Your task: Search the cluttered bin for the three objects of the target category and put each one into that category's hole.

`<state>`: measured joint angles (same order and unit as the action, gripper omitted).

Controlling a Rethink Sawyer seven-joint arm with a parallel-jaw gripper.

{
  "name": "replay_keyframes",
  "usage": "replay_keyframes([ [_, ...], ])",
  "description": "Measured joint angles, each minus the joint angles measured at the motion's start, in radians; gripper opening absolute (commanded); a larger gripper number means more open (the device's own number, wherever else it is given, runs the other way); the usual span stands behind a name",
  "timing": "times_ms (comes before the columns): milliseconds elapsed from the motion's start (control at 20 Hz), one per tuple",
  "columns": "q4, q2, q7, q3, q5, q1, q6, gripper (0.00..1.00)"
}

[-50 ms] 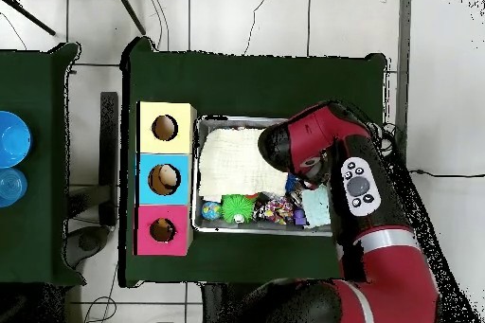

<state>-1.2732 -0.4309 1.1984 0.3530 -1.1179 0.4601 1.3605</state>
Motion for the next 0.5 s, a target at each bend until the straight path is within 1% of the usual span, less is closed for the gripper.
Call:
replay_keyframes([
  [150, -0.015, -0.028, 0.0, -0.024, 0.005, -0.032, 0.037, 0.0],
  [200, -0.019, -0.044, 0.0, -0.04, 0.005, -0.059, 0.078, 0.0],
  [300, -0.019, -0.054, 0.0, -0.052, 0.005, -0.081, 0.114, 0.0],
  [350, -0.02, -0.066, 0.0, -0.066, 0.005, -0.108, 0.165, 0.0],
  [500, -0.019, -0.078, 0.0, -0.078, 0.006, -0.14, 0.23, 0.0],
])
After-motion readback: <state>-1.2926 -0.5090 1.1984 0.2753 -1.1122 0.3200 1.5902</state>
